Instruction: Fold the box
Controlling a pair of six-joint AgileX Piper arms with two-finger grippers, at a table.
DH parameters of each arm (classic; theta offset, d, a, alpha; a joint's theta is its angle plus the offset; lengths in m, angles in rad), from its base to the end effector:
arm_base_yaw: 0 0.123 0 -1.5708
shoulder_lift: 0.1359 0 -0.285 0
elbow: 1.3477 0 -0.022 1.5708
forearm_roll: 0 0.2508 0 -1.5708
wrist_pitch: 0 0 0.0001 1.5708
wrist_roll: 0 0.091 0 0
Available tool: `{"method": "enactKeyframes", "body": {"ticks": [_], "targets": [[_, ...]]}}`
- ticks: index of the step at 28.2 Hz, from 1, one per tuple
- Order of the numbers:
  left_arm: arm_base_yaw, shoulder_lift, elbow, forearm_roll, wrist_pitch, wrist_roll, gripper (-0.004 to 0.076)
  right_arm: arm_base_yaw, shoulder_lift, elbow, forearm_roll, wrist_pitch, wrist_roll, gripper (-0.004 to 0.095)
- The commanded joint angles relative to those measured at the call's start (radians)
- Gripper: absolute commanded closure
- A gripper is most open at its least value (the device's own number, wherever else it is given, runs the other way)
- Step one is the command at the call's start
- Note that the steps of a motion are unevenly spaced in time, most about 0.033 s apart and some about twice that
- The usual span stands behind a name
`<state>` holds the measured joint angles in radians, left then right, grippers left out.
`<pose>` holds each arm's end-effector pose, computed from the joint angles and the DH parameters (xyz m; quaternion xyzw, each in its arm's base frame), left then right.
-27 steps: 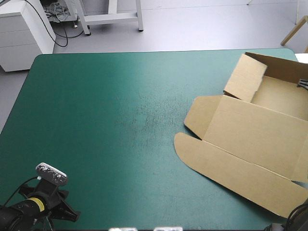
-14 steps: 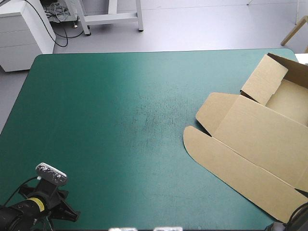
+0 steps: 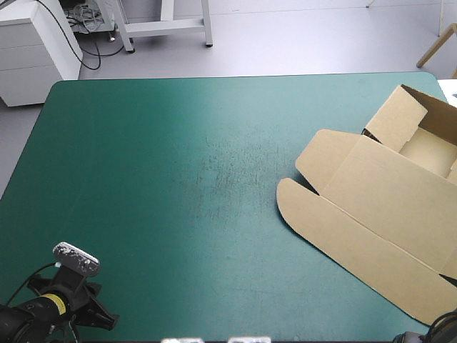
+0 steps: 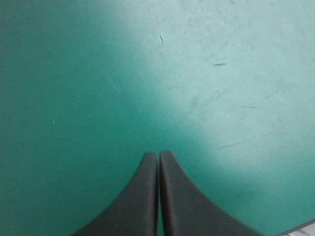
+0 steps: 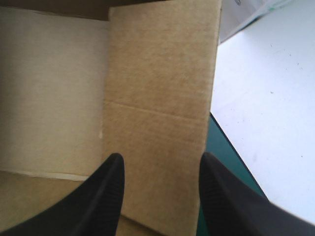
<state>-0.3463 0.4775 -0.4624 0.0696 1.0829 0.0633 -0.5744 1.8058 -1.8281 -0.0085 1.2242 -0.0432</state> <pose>0.0619 -0.0164 0.2501 0.2024 0.9389 -0.0052 0.2782 0.3272 -0.2126 0.3562 0.2552 0.9401 -0.0727 0.2141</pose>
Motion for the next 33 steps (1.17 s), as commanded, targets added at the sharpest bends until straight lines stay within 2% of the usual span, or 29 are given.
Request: {"method": "enactKeyframes", "body": {"ticks": [1,4,7,11,16,24,29,33], "targets": [[-0.004,0.006,-0.024,0.007,-0.033,-0.009,0.0734,-0.006,-0.122,-0.034,0.061,-0.021,-0.07,0.0477],[-0.004,0.006,-0.024,0.007,-0.033,-0.009,0.0734,-0.006,-0.201,-0.019,0.132,-0.021,-0.134,0.0556],[-0.004,0.006,-0.024,0.007,-0.033,-0.009,0.0734,-0.006,-0.302,0.053,0.196,-0.021,-0.2,0.0703],[-0.004,0.006,-0.024,0.007,-0.03,-0.009,0.0734,-0.001,-0.488,0.232,0.214,-0.021,-0.203,0.0926],[-0.004,0.006,-0.024,0.007,-0.03,-0.009,0.0734,0.086,-0.723,0.464,0.196,-0.064,-0.211,0.0921],[-0.004,0.006,-0.024,0.007,-0.03,-0.009,0.0734,0.307,-1.082,0.827,0.196,-0.06,-0.211,0.0922],[-0.004,0.006,-0.024,0.007,-0.03,-0.032,0.0734,0.371,-1.325,1.056,0.2,-0.028,-0.232,0.0922],[-0.004,0.006,-0.024,0.007,-0.03,-0.032,0.0734,0.371,-1.453,1.144,0.202,-0.036,-0.263,0.0922]]}}
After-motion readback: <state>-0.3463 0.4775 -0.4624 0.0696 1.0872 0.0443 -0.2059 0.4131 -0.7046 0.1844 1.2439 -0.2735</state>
